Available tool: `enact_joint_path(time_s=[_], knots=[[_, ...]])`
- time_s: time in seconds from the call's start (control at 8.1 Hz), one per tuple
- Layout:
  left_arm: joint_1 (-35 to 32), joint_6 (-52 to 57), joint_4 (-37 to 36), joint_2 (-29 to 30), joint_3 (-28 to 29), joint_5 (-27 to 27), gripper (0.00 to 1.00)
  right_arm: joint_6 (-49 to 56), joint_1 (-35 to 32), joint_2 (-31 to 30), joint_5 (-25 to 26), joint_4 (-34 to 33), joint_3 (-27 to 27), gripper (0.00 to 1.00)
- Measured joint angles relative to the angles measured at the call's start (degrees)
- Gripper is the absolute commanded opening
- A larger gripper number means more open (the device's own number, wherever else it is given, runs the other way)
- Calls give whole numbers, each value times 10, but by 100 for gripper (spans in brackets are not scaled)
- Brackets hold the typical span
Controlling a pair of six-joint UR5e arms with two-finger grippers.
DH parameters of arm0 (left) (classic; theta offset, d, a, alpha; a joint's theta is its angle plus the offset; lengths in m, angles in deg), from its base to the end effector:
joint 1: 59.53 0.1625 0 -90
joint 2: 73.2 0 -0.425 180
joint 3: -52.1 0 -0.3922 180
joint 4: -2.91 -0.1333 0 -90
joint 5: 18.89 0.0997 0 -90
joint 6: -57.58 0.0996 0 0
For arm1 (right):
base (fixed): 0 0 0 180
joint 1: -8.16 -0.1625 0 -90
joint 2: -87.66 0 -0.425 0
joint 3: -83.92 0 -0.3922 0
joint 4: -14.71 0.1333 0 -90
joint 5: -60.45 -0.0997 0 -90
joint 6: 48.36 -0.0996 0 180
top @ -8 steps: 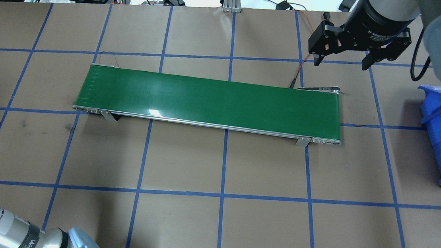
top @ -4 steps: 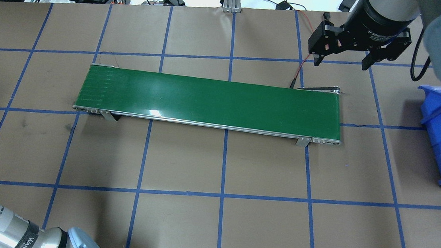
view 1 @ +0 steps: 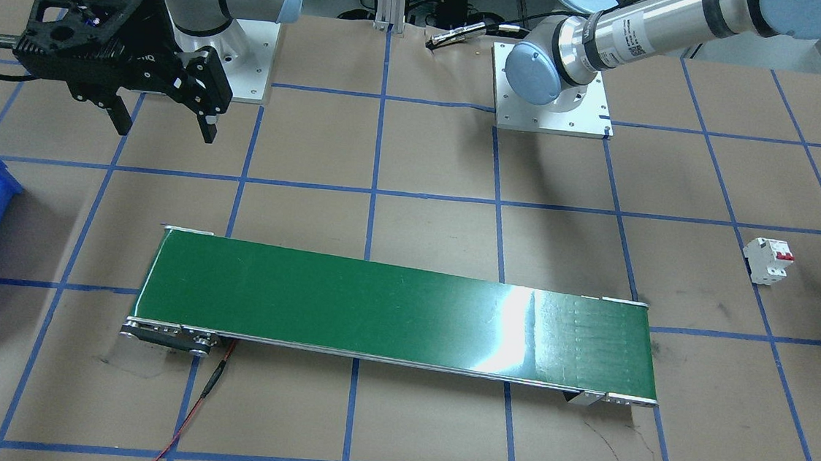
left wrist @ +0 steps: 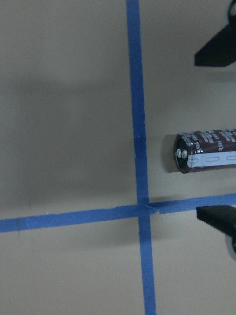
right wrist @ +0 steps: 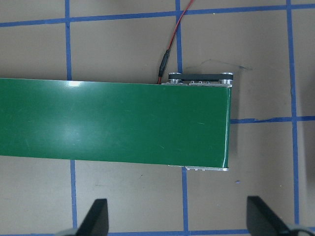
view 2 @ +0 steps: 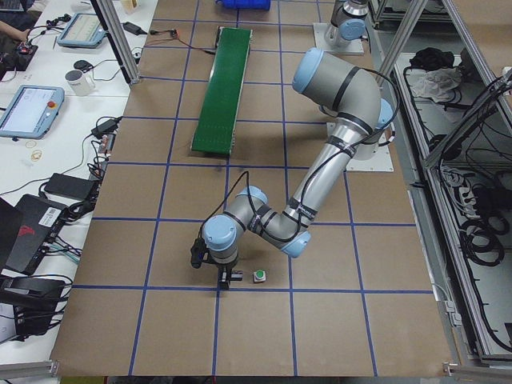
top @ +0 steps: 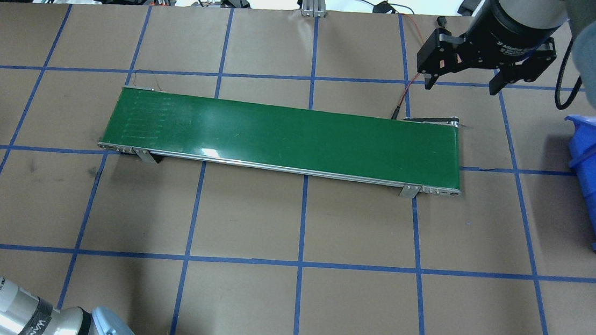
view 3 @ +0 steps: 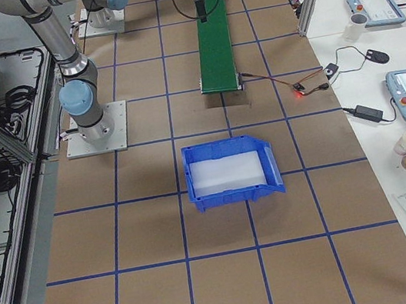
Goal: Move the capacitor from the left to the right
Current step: 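Lift the capacitor with the left gripper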
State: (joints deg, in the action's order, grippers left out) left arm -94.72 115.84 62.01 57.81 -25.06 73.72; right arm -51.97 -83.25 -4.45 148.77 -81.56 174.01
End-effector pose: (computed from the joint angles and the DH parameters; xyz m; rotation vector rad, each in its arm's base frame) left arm 0.5215 -0.5253 0.2034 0.0909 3.0753 0.0180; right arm 0.1482 -0.4858 0.5169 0.0562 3.0976 -0.2223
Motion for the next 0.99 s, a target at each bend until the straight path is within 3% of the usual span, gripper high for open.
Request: enact_joint_path(time_s=[0.49, 0.62, 0.74, 0.99], knots=[[3, 5, -1, 13, 1, -2, 99, -1, 0, 0, 0, 0, 0, 100], [5, 10, -1, 14, 1, -3, 82, -1, 0, 0, 0, 0, 0, 100], [6, 12, -1, 14, 1, -4, 72, -2, 0, 1, 0, 0, 0, 100], [6, 16, -1, 17, 1, -8, 26, -2, 0, 1, 0, -1, 0, 100]])
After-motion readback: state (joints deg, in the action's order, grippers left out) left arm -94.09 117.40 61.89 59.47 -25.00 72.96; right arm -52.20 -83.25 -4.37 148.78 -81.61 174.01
